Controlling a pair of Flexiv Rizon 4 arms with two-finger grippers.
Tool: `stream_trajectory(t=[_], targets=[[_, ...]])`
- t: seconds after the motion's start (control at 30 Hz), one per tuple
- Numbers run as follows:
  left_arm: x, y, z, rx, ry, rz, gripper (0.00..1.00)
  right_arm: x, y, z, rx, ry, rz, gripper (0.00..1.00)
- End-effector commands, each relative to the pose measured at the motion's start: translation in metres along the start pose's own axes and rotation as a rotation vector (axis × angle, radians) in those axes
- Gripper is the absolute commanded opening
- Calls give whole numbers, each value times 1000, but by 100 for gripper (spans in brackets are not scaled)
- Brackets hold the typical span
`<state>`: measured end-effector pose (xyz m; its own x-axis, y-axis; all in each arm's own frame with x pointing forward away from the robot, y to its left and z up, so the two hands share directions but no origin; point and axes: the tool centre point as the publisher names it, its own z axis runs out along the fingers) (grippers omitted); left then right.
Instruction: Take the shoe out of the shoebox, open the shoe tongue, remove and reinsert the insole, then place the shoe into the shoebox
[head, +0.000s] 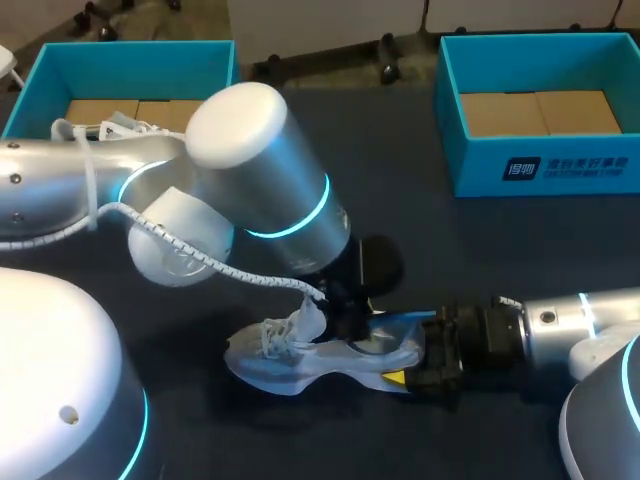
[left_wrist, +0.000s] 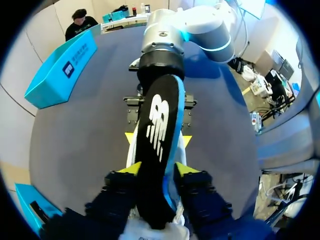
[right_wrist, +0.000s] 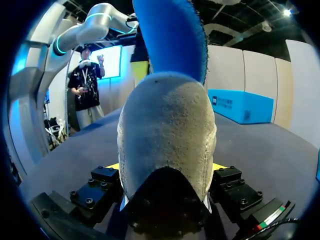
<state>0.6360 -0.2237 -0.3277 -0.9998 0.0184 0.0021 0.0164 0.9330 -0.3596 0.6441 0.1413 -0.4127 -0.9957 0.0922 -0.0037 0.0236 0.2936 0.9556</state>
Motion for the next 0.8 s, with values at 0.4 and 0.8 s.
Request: stream_trajectory(t=[0.4,0.8], targets=[[25,9,-41,75,-142,58,60,0,2,1,7,2,1,0],[28,1,-23,85,-224,70,56,0,2,1,7,2,1,0]])
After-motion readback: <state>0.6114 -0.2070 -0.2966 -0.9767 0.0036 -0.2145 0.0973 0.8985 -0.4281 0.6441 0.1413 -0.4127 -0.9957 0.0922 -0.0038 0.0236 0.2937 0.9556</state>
